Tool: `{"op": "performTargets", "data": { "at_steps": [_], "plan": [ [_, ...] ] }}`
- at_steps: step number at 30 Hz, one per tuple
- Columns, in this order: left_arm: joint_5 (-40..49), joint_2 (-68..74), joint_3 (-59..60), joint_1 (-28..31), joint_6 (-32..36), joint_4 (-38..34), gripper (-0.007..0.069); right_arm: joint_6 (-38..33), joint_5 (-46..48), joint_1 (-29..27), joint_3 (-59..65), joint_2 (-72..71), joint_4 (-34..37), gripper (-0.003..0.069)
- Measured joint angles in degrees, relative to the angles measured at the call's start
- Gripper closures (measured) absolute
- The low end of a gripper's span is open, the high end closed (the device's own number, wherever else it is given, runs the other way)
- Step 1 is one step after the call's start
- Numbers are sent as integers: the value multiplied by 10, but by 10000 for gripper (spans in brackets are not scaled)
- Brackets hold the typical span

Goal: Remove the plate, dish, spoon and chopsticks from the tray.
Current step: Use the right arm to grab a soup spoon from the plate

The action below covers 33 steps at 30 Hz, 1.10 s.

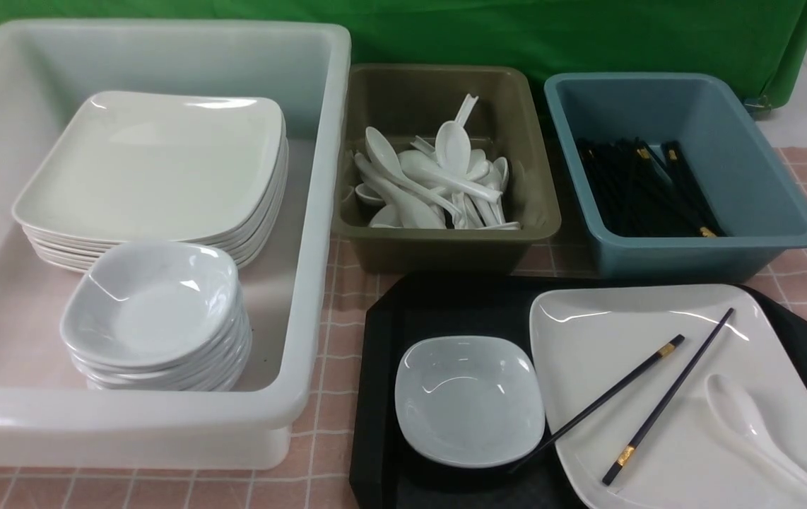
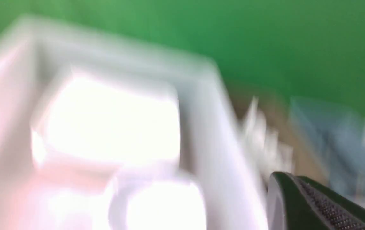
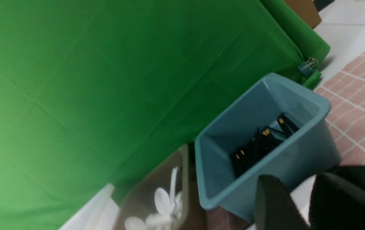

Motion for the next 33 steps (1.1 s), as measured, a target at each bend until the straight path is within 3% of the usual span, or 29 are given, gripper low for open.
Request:
{"op": "performTargets", "data": {
  "at_steps": [1, 3, 5, 9, 14, 15, 16, 21, 23, 25, 26, 28, 29, 30, 33],
  "plan": [
    [46, 65, -4, 0, 55, -31, 620, 7, 4, 2, -4, 0, 0, 440],
    [60, 97, -4, 0, 90, -48, 620, 4, 37, 7, -17, 0, -3, 467],
    [72, 178, -4, 0, 152, -80, 620, -59, 177, 36, -117, 20, -19, 598],
    [90, 270, -18, -20, 243, -145, 630, -147, 402, 83, -285, 157, -38, 629],
    [75, 312, -57, -150, 267, -163, 636, -201, 619, 124, -445, 365, -114, 629],
    [74, 314, -59, -150, 267, -163, 636, -202, 626, 124, -450, 383, -122, 629],
    [70, 328, -81, -214, 266, -162, 636, -216, 671, 126, -483, 454, -156, 629],
    [50, 392, -135, -368, 257, -147, 636, -234, 711, 126, -530, 622, -215, 623],
    [33, 422, -157, -411, 252, -135, 636, -241, 709, 126, -535, 676, -221, 591],
    [12, 452, -179, -448, 251, -125, 636, -241, 700, 126, -537, 734, -231, 485],
    [9, 458, -183, -450, 251, -125, 636, -241, 699, 126, -537, 739, -231, 485],
    [-9, 492, -207, -473, 253, -119, 636, -241, 673, 126, -537, 799, -244, 322],
    [-10, 494, -208, -474, 253, -119, 636, -241, 672, 126, -537, 804, -245, 312],
    [-23, 511, -218, -477, 253, -117, 636, -241, 653, 126, -537, 834, -248, 236],
    [-51, 530, -225, -479, 254, -105, 636, -241, 614, 126, -537, 882, -258, 162]
  ]
}}
